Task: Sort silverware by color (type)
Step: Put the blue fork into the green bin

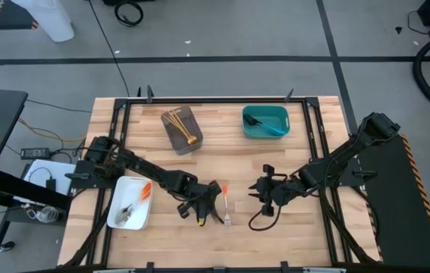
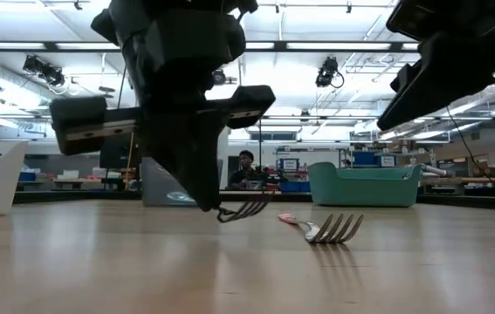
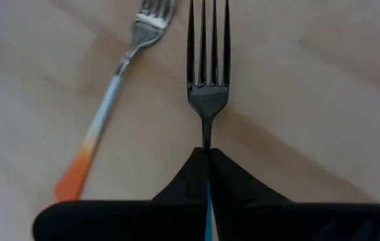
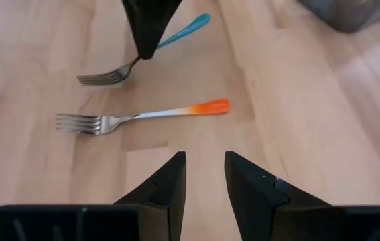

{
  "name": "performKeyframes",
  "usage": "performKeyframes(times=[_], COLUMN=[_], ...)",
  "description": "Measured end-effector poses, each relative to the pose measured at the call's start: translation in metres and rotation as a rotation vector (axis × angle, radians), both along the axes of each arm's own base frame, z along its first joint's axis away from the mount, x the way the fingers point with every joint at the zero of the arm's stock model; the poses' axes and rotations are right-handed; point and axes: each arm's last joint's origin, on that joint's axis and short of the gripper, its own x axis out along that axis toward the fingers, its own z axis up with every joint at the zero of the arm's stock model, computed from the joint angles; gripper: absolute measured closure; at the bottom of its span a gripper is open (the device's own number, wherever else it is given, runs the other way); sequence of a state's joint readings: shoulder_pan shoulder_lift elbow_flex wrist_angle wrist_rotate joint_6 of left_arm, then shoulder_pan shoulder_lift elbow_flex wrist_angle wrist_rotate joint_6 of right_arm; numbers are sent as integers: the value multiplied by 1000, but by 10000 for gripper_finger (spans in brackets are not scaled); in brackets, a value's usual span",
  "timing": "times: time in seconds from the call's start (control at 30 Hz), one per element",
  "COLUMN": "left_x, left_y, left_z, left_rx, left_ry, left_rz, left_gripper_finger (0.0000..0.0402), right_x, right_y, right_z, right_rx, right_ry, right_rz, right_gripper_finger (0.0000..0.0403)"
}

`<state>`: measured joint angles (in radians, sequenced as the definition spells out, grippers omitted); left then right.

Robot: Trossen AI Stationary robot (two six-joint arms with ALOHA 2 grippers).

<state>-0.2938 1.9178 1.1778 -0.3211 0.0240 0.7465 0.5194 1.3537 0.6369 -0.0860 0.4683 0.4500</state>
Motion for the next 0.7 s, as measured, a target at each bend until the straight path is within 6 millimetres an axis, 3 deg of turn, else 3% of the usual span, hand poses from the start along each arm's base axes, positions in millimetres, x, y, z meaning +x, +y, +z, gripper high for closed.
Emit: performKeyframes(times=[0.37, 0.7], left_x=[4, 12], left_y=[-11, -12], left_z=[5, 12], left_rx=[233, 177], left_ry=[-157, -251], left_rz=[25, 77], left_gripper_finger=[394, 395], right_x=[1, -7], right_y=[-2, -4], right_z=[1, 7], right_rx=[-72, -93], right_ry=[-37, -28], right_rz=[-46, -54], right_gripper_finger=[289, 289])
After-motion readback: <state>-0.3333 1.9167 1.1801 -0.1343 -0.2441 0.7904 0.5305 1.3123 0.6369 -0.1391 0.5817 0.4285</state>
